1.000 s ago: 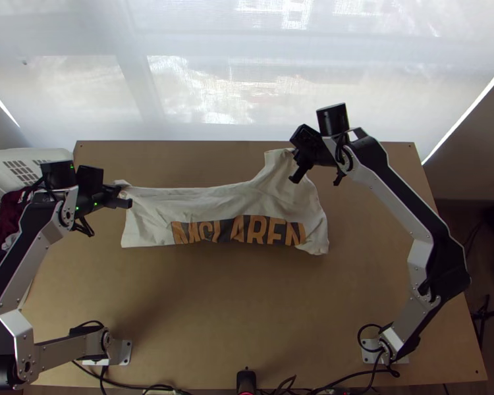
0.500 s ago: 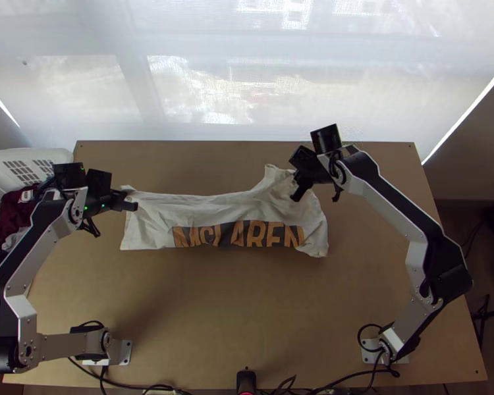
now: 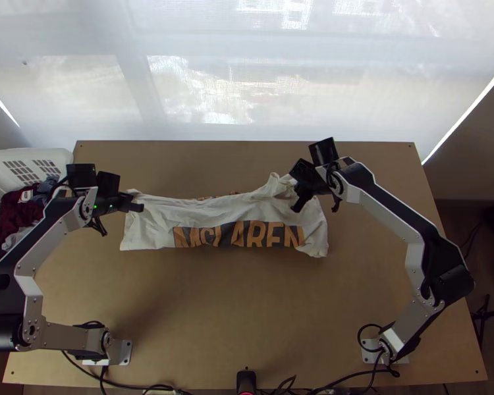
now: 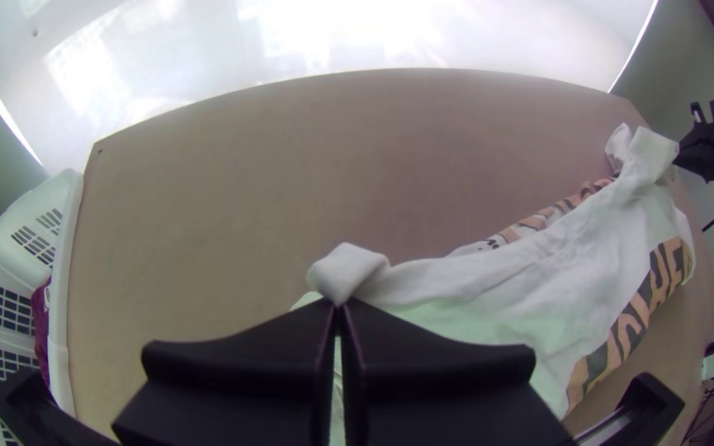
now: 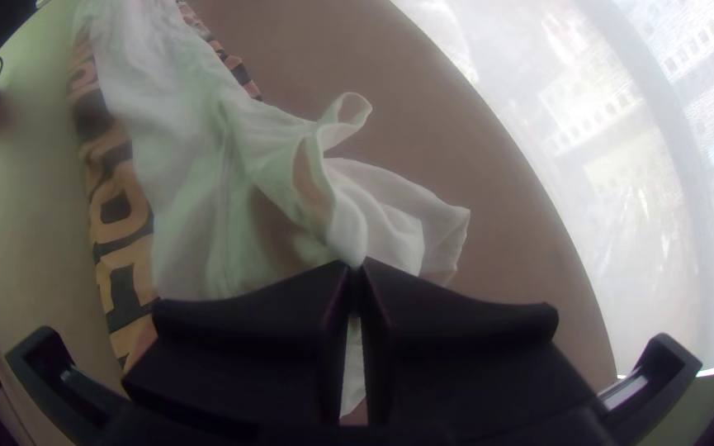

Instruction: Fold the t-shirt

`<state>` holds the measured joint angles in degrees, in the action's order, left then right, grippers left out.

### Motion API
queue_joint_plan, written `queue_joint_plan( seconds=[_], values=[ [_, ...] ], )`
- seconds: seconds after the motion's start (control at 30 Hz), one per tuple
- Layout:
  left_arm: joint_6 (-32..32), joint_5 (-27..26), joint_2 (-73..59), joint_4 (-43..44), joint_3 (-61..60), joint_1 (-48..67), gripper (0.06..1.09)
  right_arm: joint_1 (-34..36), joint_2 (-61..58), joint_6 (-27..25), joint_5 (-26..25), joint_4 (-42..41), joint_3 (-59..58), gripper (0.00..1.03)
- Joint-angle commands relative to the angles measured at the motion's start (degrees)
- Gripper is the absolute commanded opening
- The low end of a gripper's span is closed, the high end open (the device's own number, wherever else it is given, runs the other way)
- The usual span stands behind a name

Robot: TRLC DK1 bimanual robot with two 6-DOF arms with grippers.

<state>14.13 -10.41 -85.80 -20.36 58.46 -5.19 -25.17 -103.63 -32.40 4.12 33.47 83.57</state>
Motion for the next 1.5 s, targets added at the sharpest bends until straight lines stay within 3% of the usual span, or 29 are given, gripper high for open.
queue_joint_plan(
  seconds=[0.0, 0.4, 0.47, 0.5, 0.53, 0.6, 0.7, 0.73, 1.07, 1.47],
  values=[
    [0.46, 0.13, -2.53, 0.58, -0.27, -0.61, 0.09, -0.06, -1.04, 0.59, -0.08, -1.13, -1.57, 0.03],
    [2.57, 0.04, -4.9, 2.87, -2.29, -2.72, 0.13, 0.03, -1.13, 1.64, -0.08, -4.47, -4.56, 0.03],
    [2.22, 0.04, -5.61, 2.87, -1.68, -2.63, 0.39, 0.03, -1.13, 2.26, -0.08, -4.56, -3.77, 0.03],
    [2.04, 0.04, -5.69, 2.87, -1.42, -2.54, 0.61, 0.03, -1.04, 2.7, -0.08, -4.56, -3.24, 0.08],
    [1.87, 0.13, -5.78, 2.69, -1.15, -2.46, 0.83, 0.12, -0.78, 3.05, -0.08, -4.56, -2.97, 0.19],
    [1.87, 0.22, -5.69, 1.46, -0.36, -2.37, 1.03, 0.21, 0.19, 3.75, -0.08, -4.56, -2.45, 0.42],
    [1.69, 0.13, -4.2, -1.44, 0.87, -2.63, 1.04, 0.47, 1.95, 4.37, -0.08, -4.56, -1.22, 0.87],
    [1.78, 0.22, -3.23, -2.76, 1.31, -2.81, 1.04, 0.47, 2.82, 4.37, -0.08, -4.56, -0.86, 0.96],
    [3.71, 0.13, 4.85, -19.1, 2.1, -4.74, 1.04, -6.56, 8.8, 5.24, -0.08, -0.43, 0.45, 0.98],
    [-0.6, 0.04, 0.63, -19.63, 1.84, -4.48, 1.04, -16.58, 2.65, 6.65, -0.08, -0.08, -0.86, 0.98]
  ],
)
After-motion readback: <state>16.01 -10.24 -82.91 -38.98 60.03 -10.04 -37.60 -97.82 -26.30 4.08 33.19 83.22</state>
